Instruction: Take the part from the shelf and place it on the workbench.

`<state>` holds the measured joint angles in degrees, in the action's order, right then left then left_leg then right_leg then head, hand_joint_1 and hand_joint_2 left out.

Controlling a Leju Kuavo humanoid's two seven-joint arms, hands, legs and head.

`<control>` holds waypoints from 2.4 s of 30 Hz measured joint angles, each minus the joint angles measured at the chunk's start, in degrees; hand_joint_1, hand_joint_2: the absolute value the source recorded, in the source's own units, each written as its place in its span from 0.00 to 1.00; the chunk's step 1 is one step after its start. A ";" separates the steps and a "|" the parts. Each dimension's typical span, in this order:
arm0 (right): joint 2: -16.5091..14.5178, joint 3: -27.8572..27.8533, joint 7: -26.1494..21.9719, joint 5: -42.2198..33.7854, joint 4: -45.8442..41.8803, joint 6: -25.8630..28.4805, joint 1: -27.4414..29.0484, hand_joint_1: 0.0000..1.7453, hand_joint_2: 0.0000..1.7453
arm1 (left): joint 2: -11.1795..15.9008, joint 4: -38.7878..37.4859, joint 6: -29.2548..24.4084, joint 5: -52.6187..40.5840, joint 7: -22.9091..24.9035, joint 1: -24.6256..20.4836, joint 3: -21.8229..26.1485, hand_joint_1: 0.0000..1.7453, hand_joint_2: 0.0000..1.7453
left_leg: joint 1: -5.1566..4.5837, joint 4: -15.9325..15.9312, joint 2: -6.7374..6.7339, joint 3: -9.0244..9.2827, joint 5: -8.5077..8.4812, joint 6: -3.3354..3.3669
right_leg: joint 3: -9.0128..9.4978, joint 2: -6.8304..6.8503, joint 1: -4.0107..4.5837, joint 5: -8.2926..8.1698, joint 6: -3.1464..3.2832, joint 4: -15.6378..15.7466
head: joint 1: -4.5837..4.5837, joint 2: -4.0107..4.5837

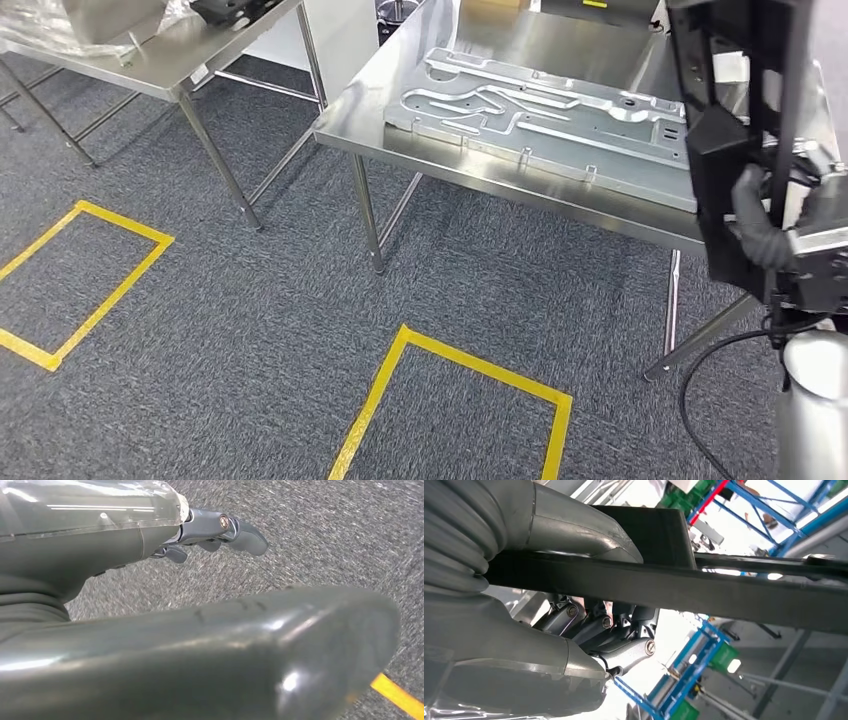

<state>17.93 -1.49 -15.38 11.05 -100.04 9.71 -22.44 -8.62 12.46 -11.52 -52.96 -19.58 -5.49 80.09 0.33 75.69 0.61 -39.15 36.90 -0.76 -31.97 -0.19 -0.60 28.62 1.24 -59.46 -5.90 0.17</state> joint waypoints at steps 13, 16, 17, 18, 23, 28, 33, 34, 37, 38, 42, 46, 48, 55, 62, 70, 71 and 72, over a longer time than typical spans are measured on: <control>-2.64 4.54 0.11 0.17 4.30 -1.10 -2.82 1.00 1.00 | -0.62 0.00 -0.63 0.86 0.39 0.39 1.45 0.00 0.00 | -0.30 -17.48 -0.42 5.48 -12.16 3.33 | -2.49 -0.55 -0.09 3.54 -3.09 -11.43 | 0.01 0.00; -2.87 4.88 0.12 0.19 4.85 -1.09 -2.61 1.00 1.00 | -0.67 0.00 -0.63 0.97 0.41 0.39 1.54 0.00 0.00 | -0.34 -17.59 -1.70 7.64 -10.13 3.37 | -7.99 -0.15 -0.15 7.95 -3.41 -13.83 | 0.02 0.00; -2.91 4.94 0.13 0.20 5.03 -1.09 -2.58 1.00 1.00 | -0.73 0.00 -0.62 0.98 0.41 0.42 1.57 0.00 0.00 | -0.38 -17.60 -2.22 8.63 -9.31 3.33 | -8.36 0.17 -0.09 7.14 -3.30 -11.56 | 0.02 0.00; -2.92 4.96 0.13 0.20 5.18 -1.08 -2.57 1.00 1.00 | -0.82 0.00 -0.62 0.99 0.41 0.46 1.59 0.00 0.00 | -0.44 -17.62 -2.76 9.62 -8.46 3.25 | -8.18 0.92 0.06 4.55 -2.98 -8.17 | 0.02 0.00; -3.34 5.12 0.40 1.24 5.69 -0.64 -2.91 1.00 1.00 | -1.03 -0.02 -0.60 1.06 0.38 0.38 1.78 0.00 0.00 | -0.94 -17.15 -4.53 13.11 -5.66 1.48 | -5.99 3.57 0.87 -5.58 -1.10 -0.16 | 0.04 0.00; -3.72 5.14 0.38 2.18 5.83 -0.14 -3.77 1.00 1.00 | -0.98 -0.02 -0.40 1.02 0.26 0.10 1.89 0.00 0.00 | -0.30 -3.91 -1.56 5.78 -5.86 0.07 | -2.33 1.52 0.18 -3.23 0.16 0.75 | 0.02 0.00; -3.86 5.09 0.63 2.37 6.23 0.04 -3.71 1.00 1.00 | -0.90 -0.02 -0.07 0.63 0.26 0.87 1.90 0.00 0.00 | -0.01 -5.54 -1.11 -0.95 0.46 0.09 | 2.79 -0.15 -0.06 1.08 -0.32 0.75 | 0.01 0.00; -3.85 5.06 0.75 2.52 6.25 0.22 -3.52 1.00 1.00 | -0.86 -0.02 0.01 0.60 0.26 1.05 1.90 0.00 0.00 | -0.04 -8.96 -1.10 -1.08 -4.19 0.33 | 3.83 -0.29 -0.08 2.06 -0.51 0.79 | 0.01 0.00; -3.80 4.88 1.24 3.37 6.09 0.89 -2.58 1.00 1.00 | -0.68 -0.02 0.34 0.33 0.30 1.41 1.89 0.00 0.00 | -0.51 -15.36 -0.95 -0.87 -15.87 1.21 | 6.12 -0.76 -0.06 4.34 -1.64 1.04 | 0.02 0.00; -3.72 4.74 1.42 3.64 5.83 1.02 -2.32 1.00 1.00 | -0.63 -0.02 0.46 0.23 0.32 1.36 1.87 0.00 0.00 | -0.68 -15.68 -0.93 -0.44 -15.66 1.56 | 6.41 -0.85 -0.09 4.17 -2.10 0.84 | -0.01 0.00; -2.95 3.90 1.82 4.27 4.77 1.15 -1.67 1.00 1.00 | -0.58 -0.02 0.76 0.09 0.33 0.98 1.75 0.00 0.00 | -0.35 -18.04 -0.72 3.27 -14.16 2.91 | 0.73 -0.49 -0.47 0.28 -3.33 -8.61 | -0.04 0.00; -2.27 3.21 1.82 4.43 4.54 1.10 -0.35 1.00 1.00 | -0.51 -0.02 0.85 0.05 0.31 0.94 1.67 0.00 0.00 | -0.29 -19.02 -0.29 7.96 -11.28 3.15 | -8.11 -0.33 -0.65 7.75 -3.91 -15.18 | -0.03 0.00; -1.99 2.98 1.83 4.49 4.49 1.07 0.33 1.00 1.00 | -0.53 -0.02 0.90 0.09 0.13 0.96 1.64 0.00 0.00 | -0.29 -19.05 -0.08 10.48 -9.48 2.99 | -9.42 -0.16 -0.69 9.27 -3.83 -11.64 | -0.03 0.00; -1.23 2.48 1.94 5.19 4.54 0.76 1.85 1.00 1.00 | -0.46 -0.04 1.27 0.43 -0.99 0.66 1.57 0.00 0.00 | -0.77 -18.55 0.19 14.71 -4.64 1.12 | -9.52 -0.01 -0.23 -9.98 -1.24 1.03 | -0.08 0.00; -1.25 2.44 2.21 6.42 4.33 1.05 2.47 1.00 1.00 | -0.38 -0.04 1.87 0.08 -1.08 0.25 1.43 0.00 0.00 | -0.45 -9.35 -0.14 9.32 -1.48 0.20 | -7.20 -0.11 -0.27 -8.11 -0.10 1.34 | -0.14 0.00; -1.40 1.55 3.36 8.86 3.60 1.35 4.73 1.00 1.00 | 0.02 -0.07 2.89 -0.75 -0.62 0.24 0.99 0.00 0.00 | -0.94 -18.01 -0.23 6.49 -10.69 1.87 | -3.42 -0.48 0.17 -4.74 -0.86 1.31 | -0.18 0.00; -1.44 1.42 3.55 9.11 3.59 1.34 4.84 1.00 1.00 | 0.01 -0.07 2.91 -0.83 -0.57 0.23 0.97 0.00 0.00 | -0.77 -18.33 -0.27 6.72 -11.26 2.07 | -3.40 -0.48 0.15 -4.56 -1.18 1.29 | -0.18 0.00; -1.46 1.30 3.67 9.33 3.57 1.33 4.90 1.00 1.00 | 0.01 -0.07 2.92 -0.91 -0.56 0.21 0.93 0.00 0.00 | -0.59 -18.79 -0.31 6.96 -11.53 2.26 | -3.53 -0.43 0.16 -4.12 -1.50 0.88 | -0.17 0.00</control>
<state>16.47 -0.19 -11.72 20.38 -96.47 11.04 -17.53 -8.62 12.39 -8.60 -53.87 -20.14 -5.27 81.02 -0.26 56.90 0.31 -32.20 25.36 1.50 -35.50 -0.61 -0.43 24.49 -0.26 -58.58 -6.07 0.17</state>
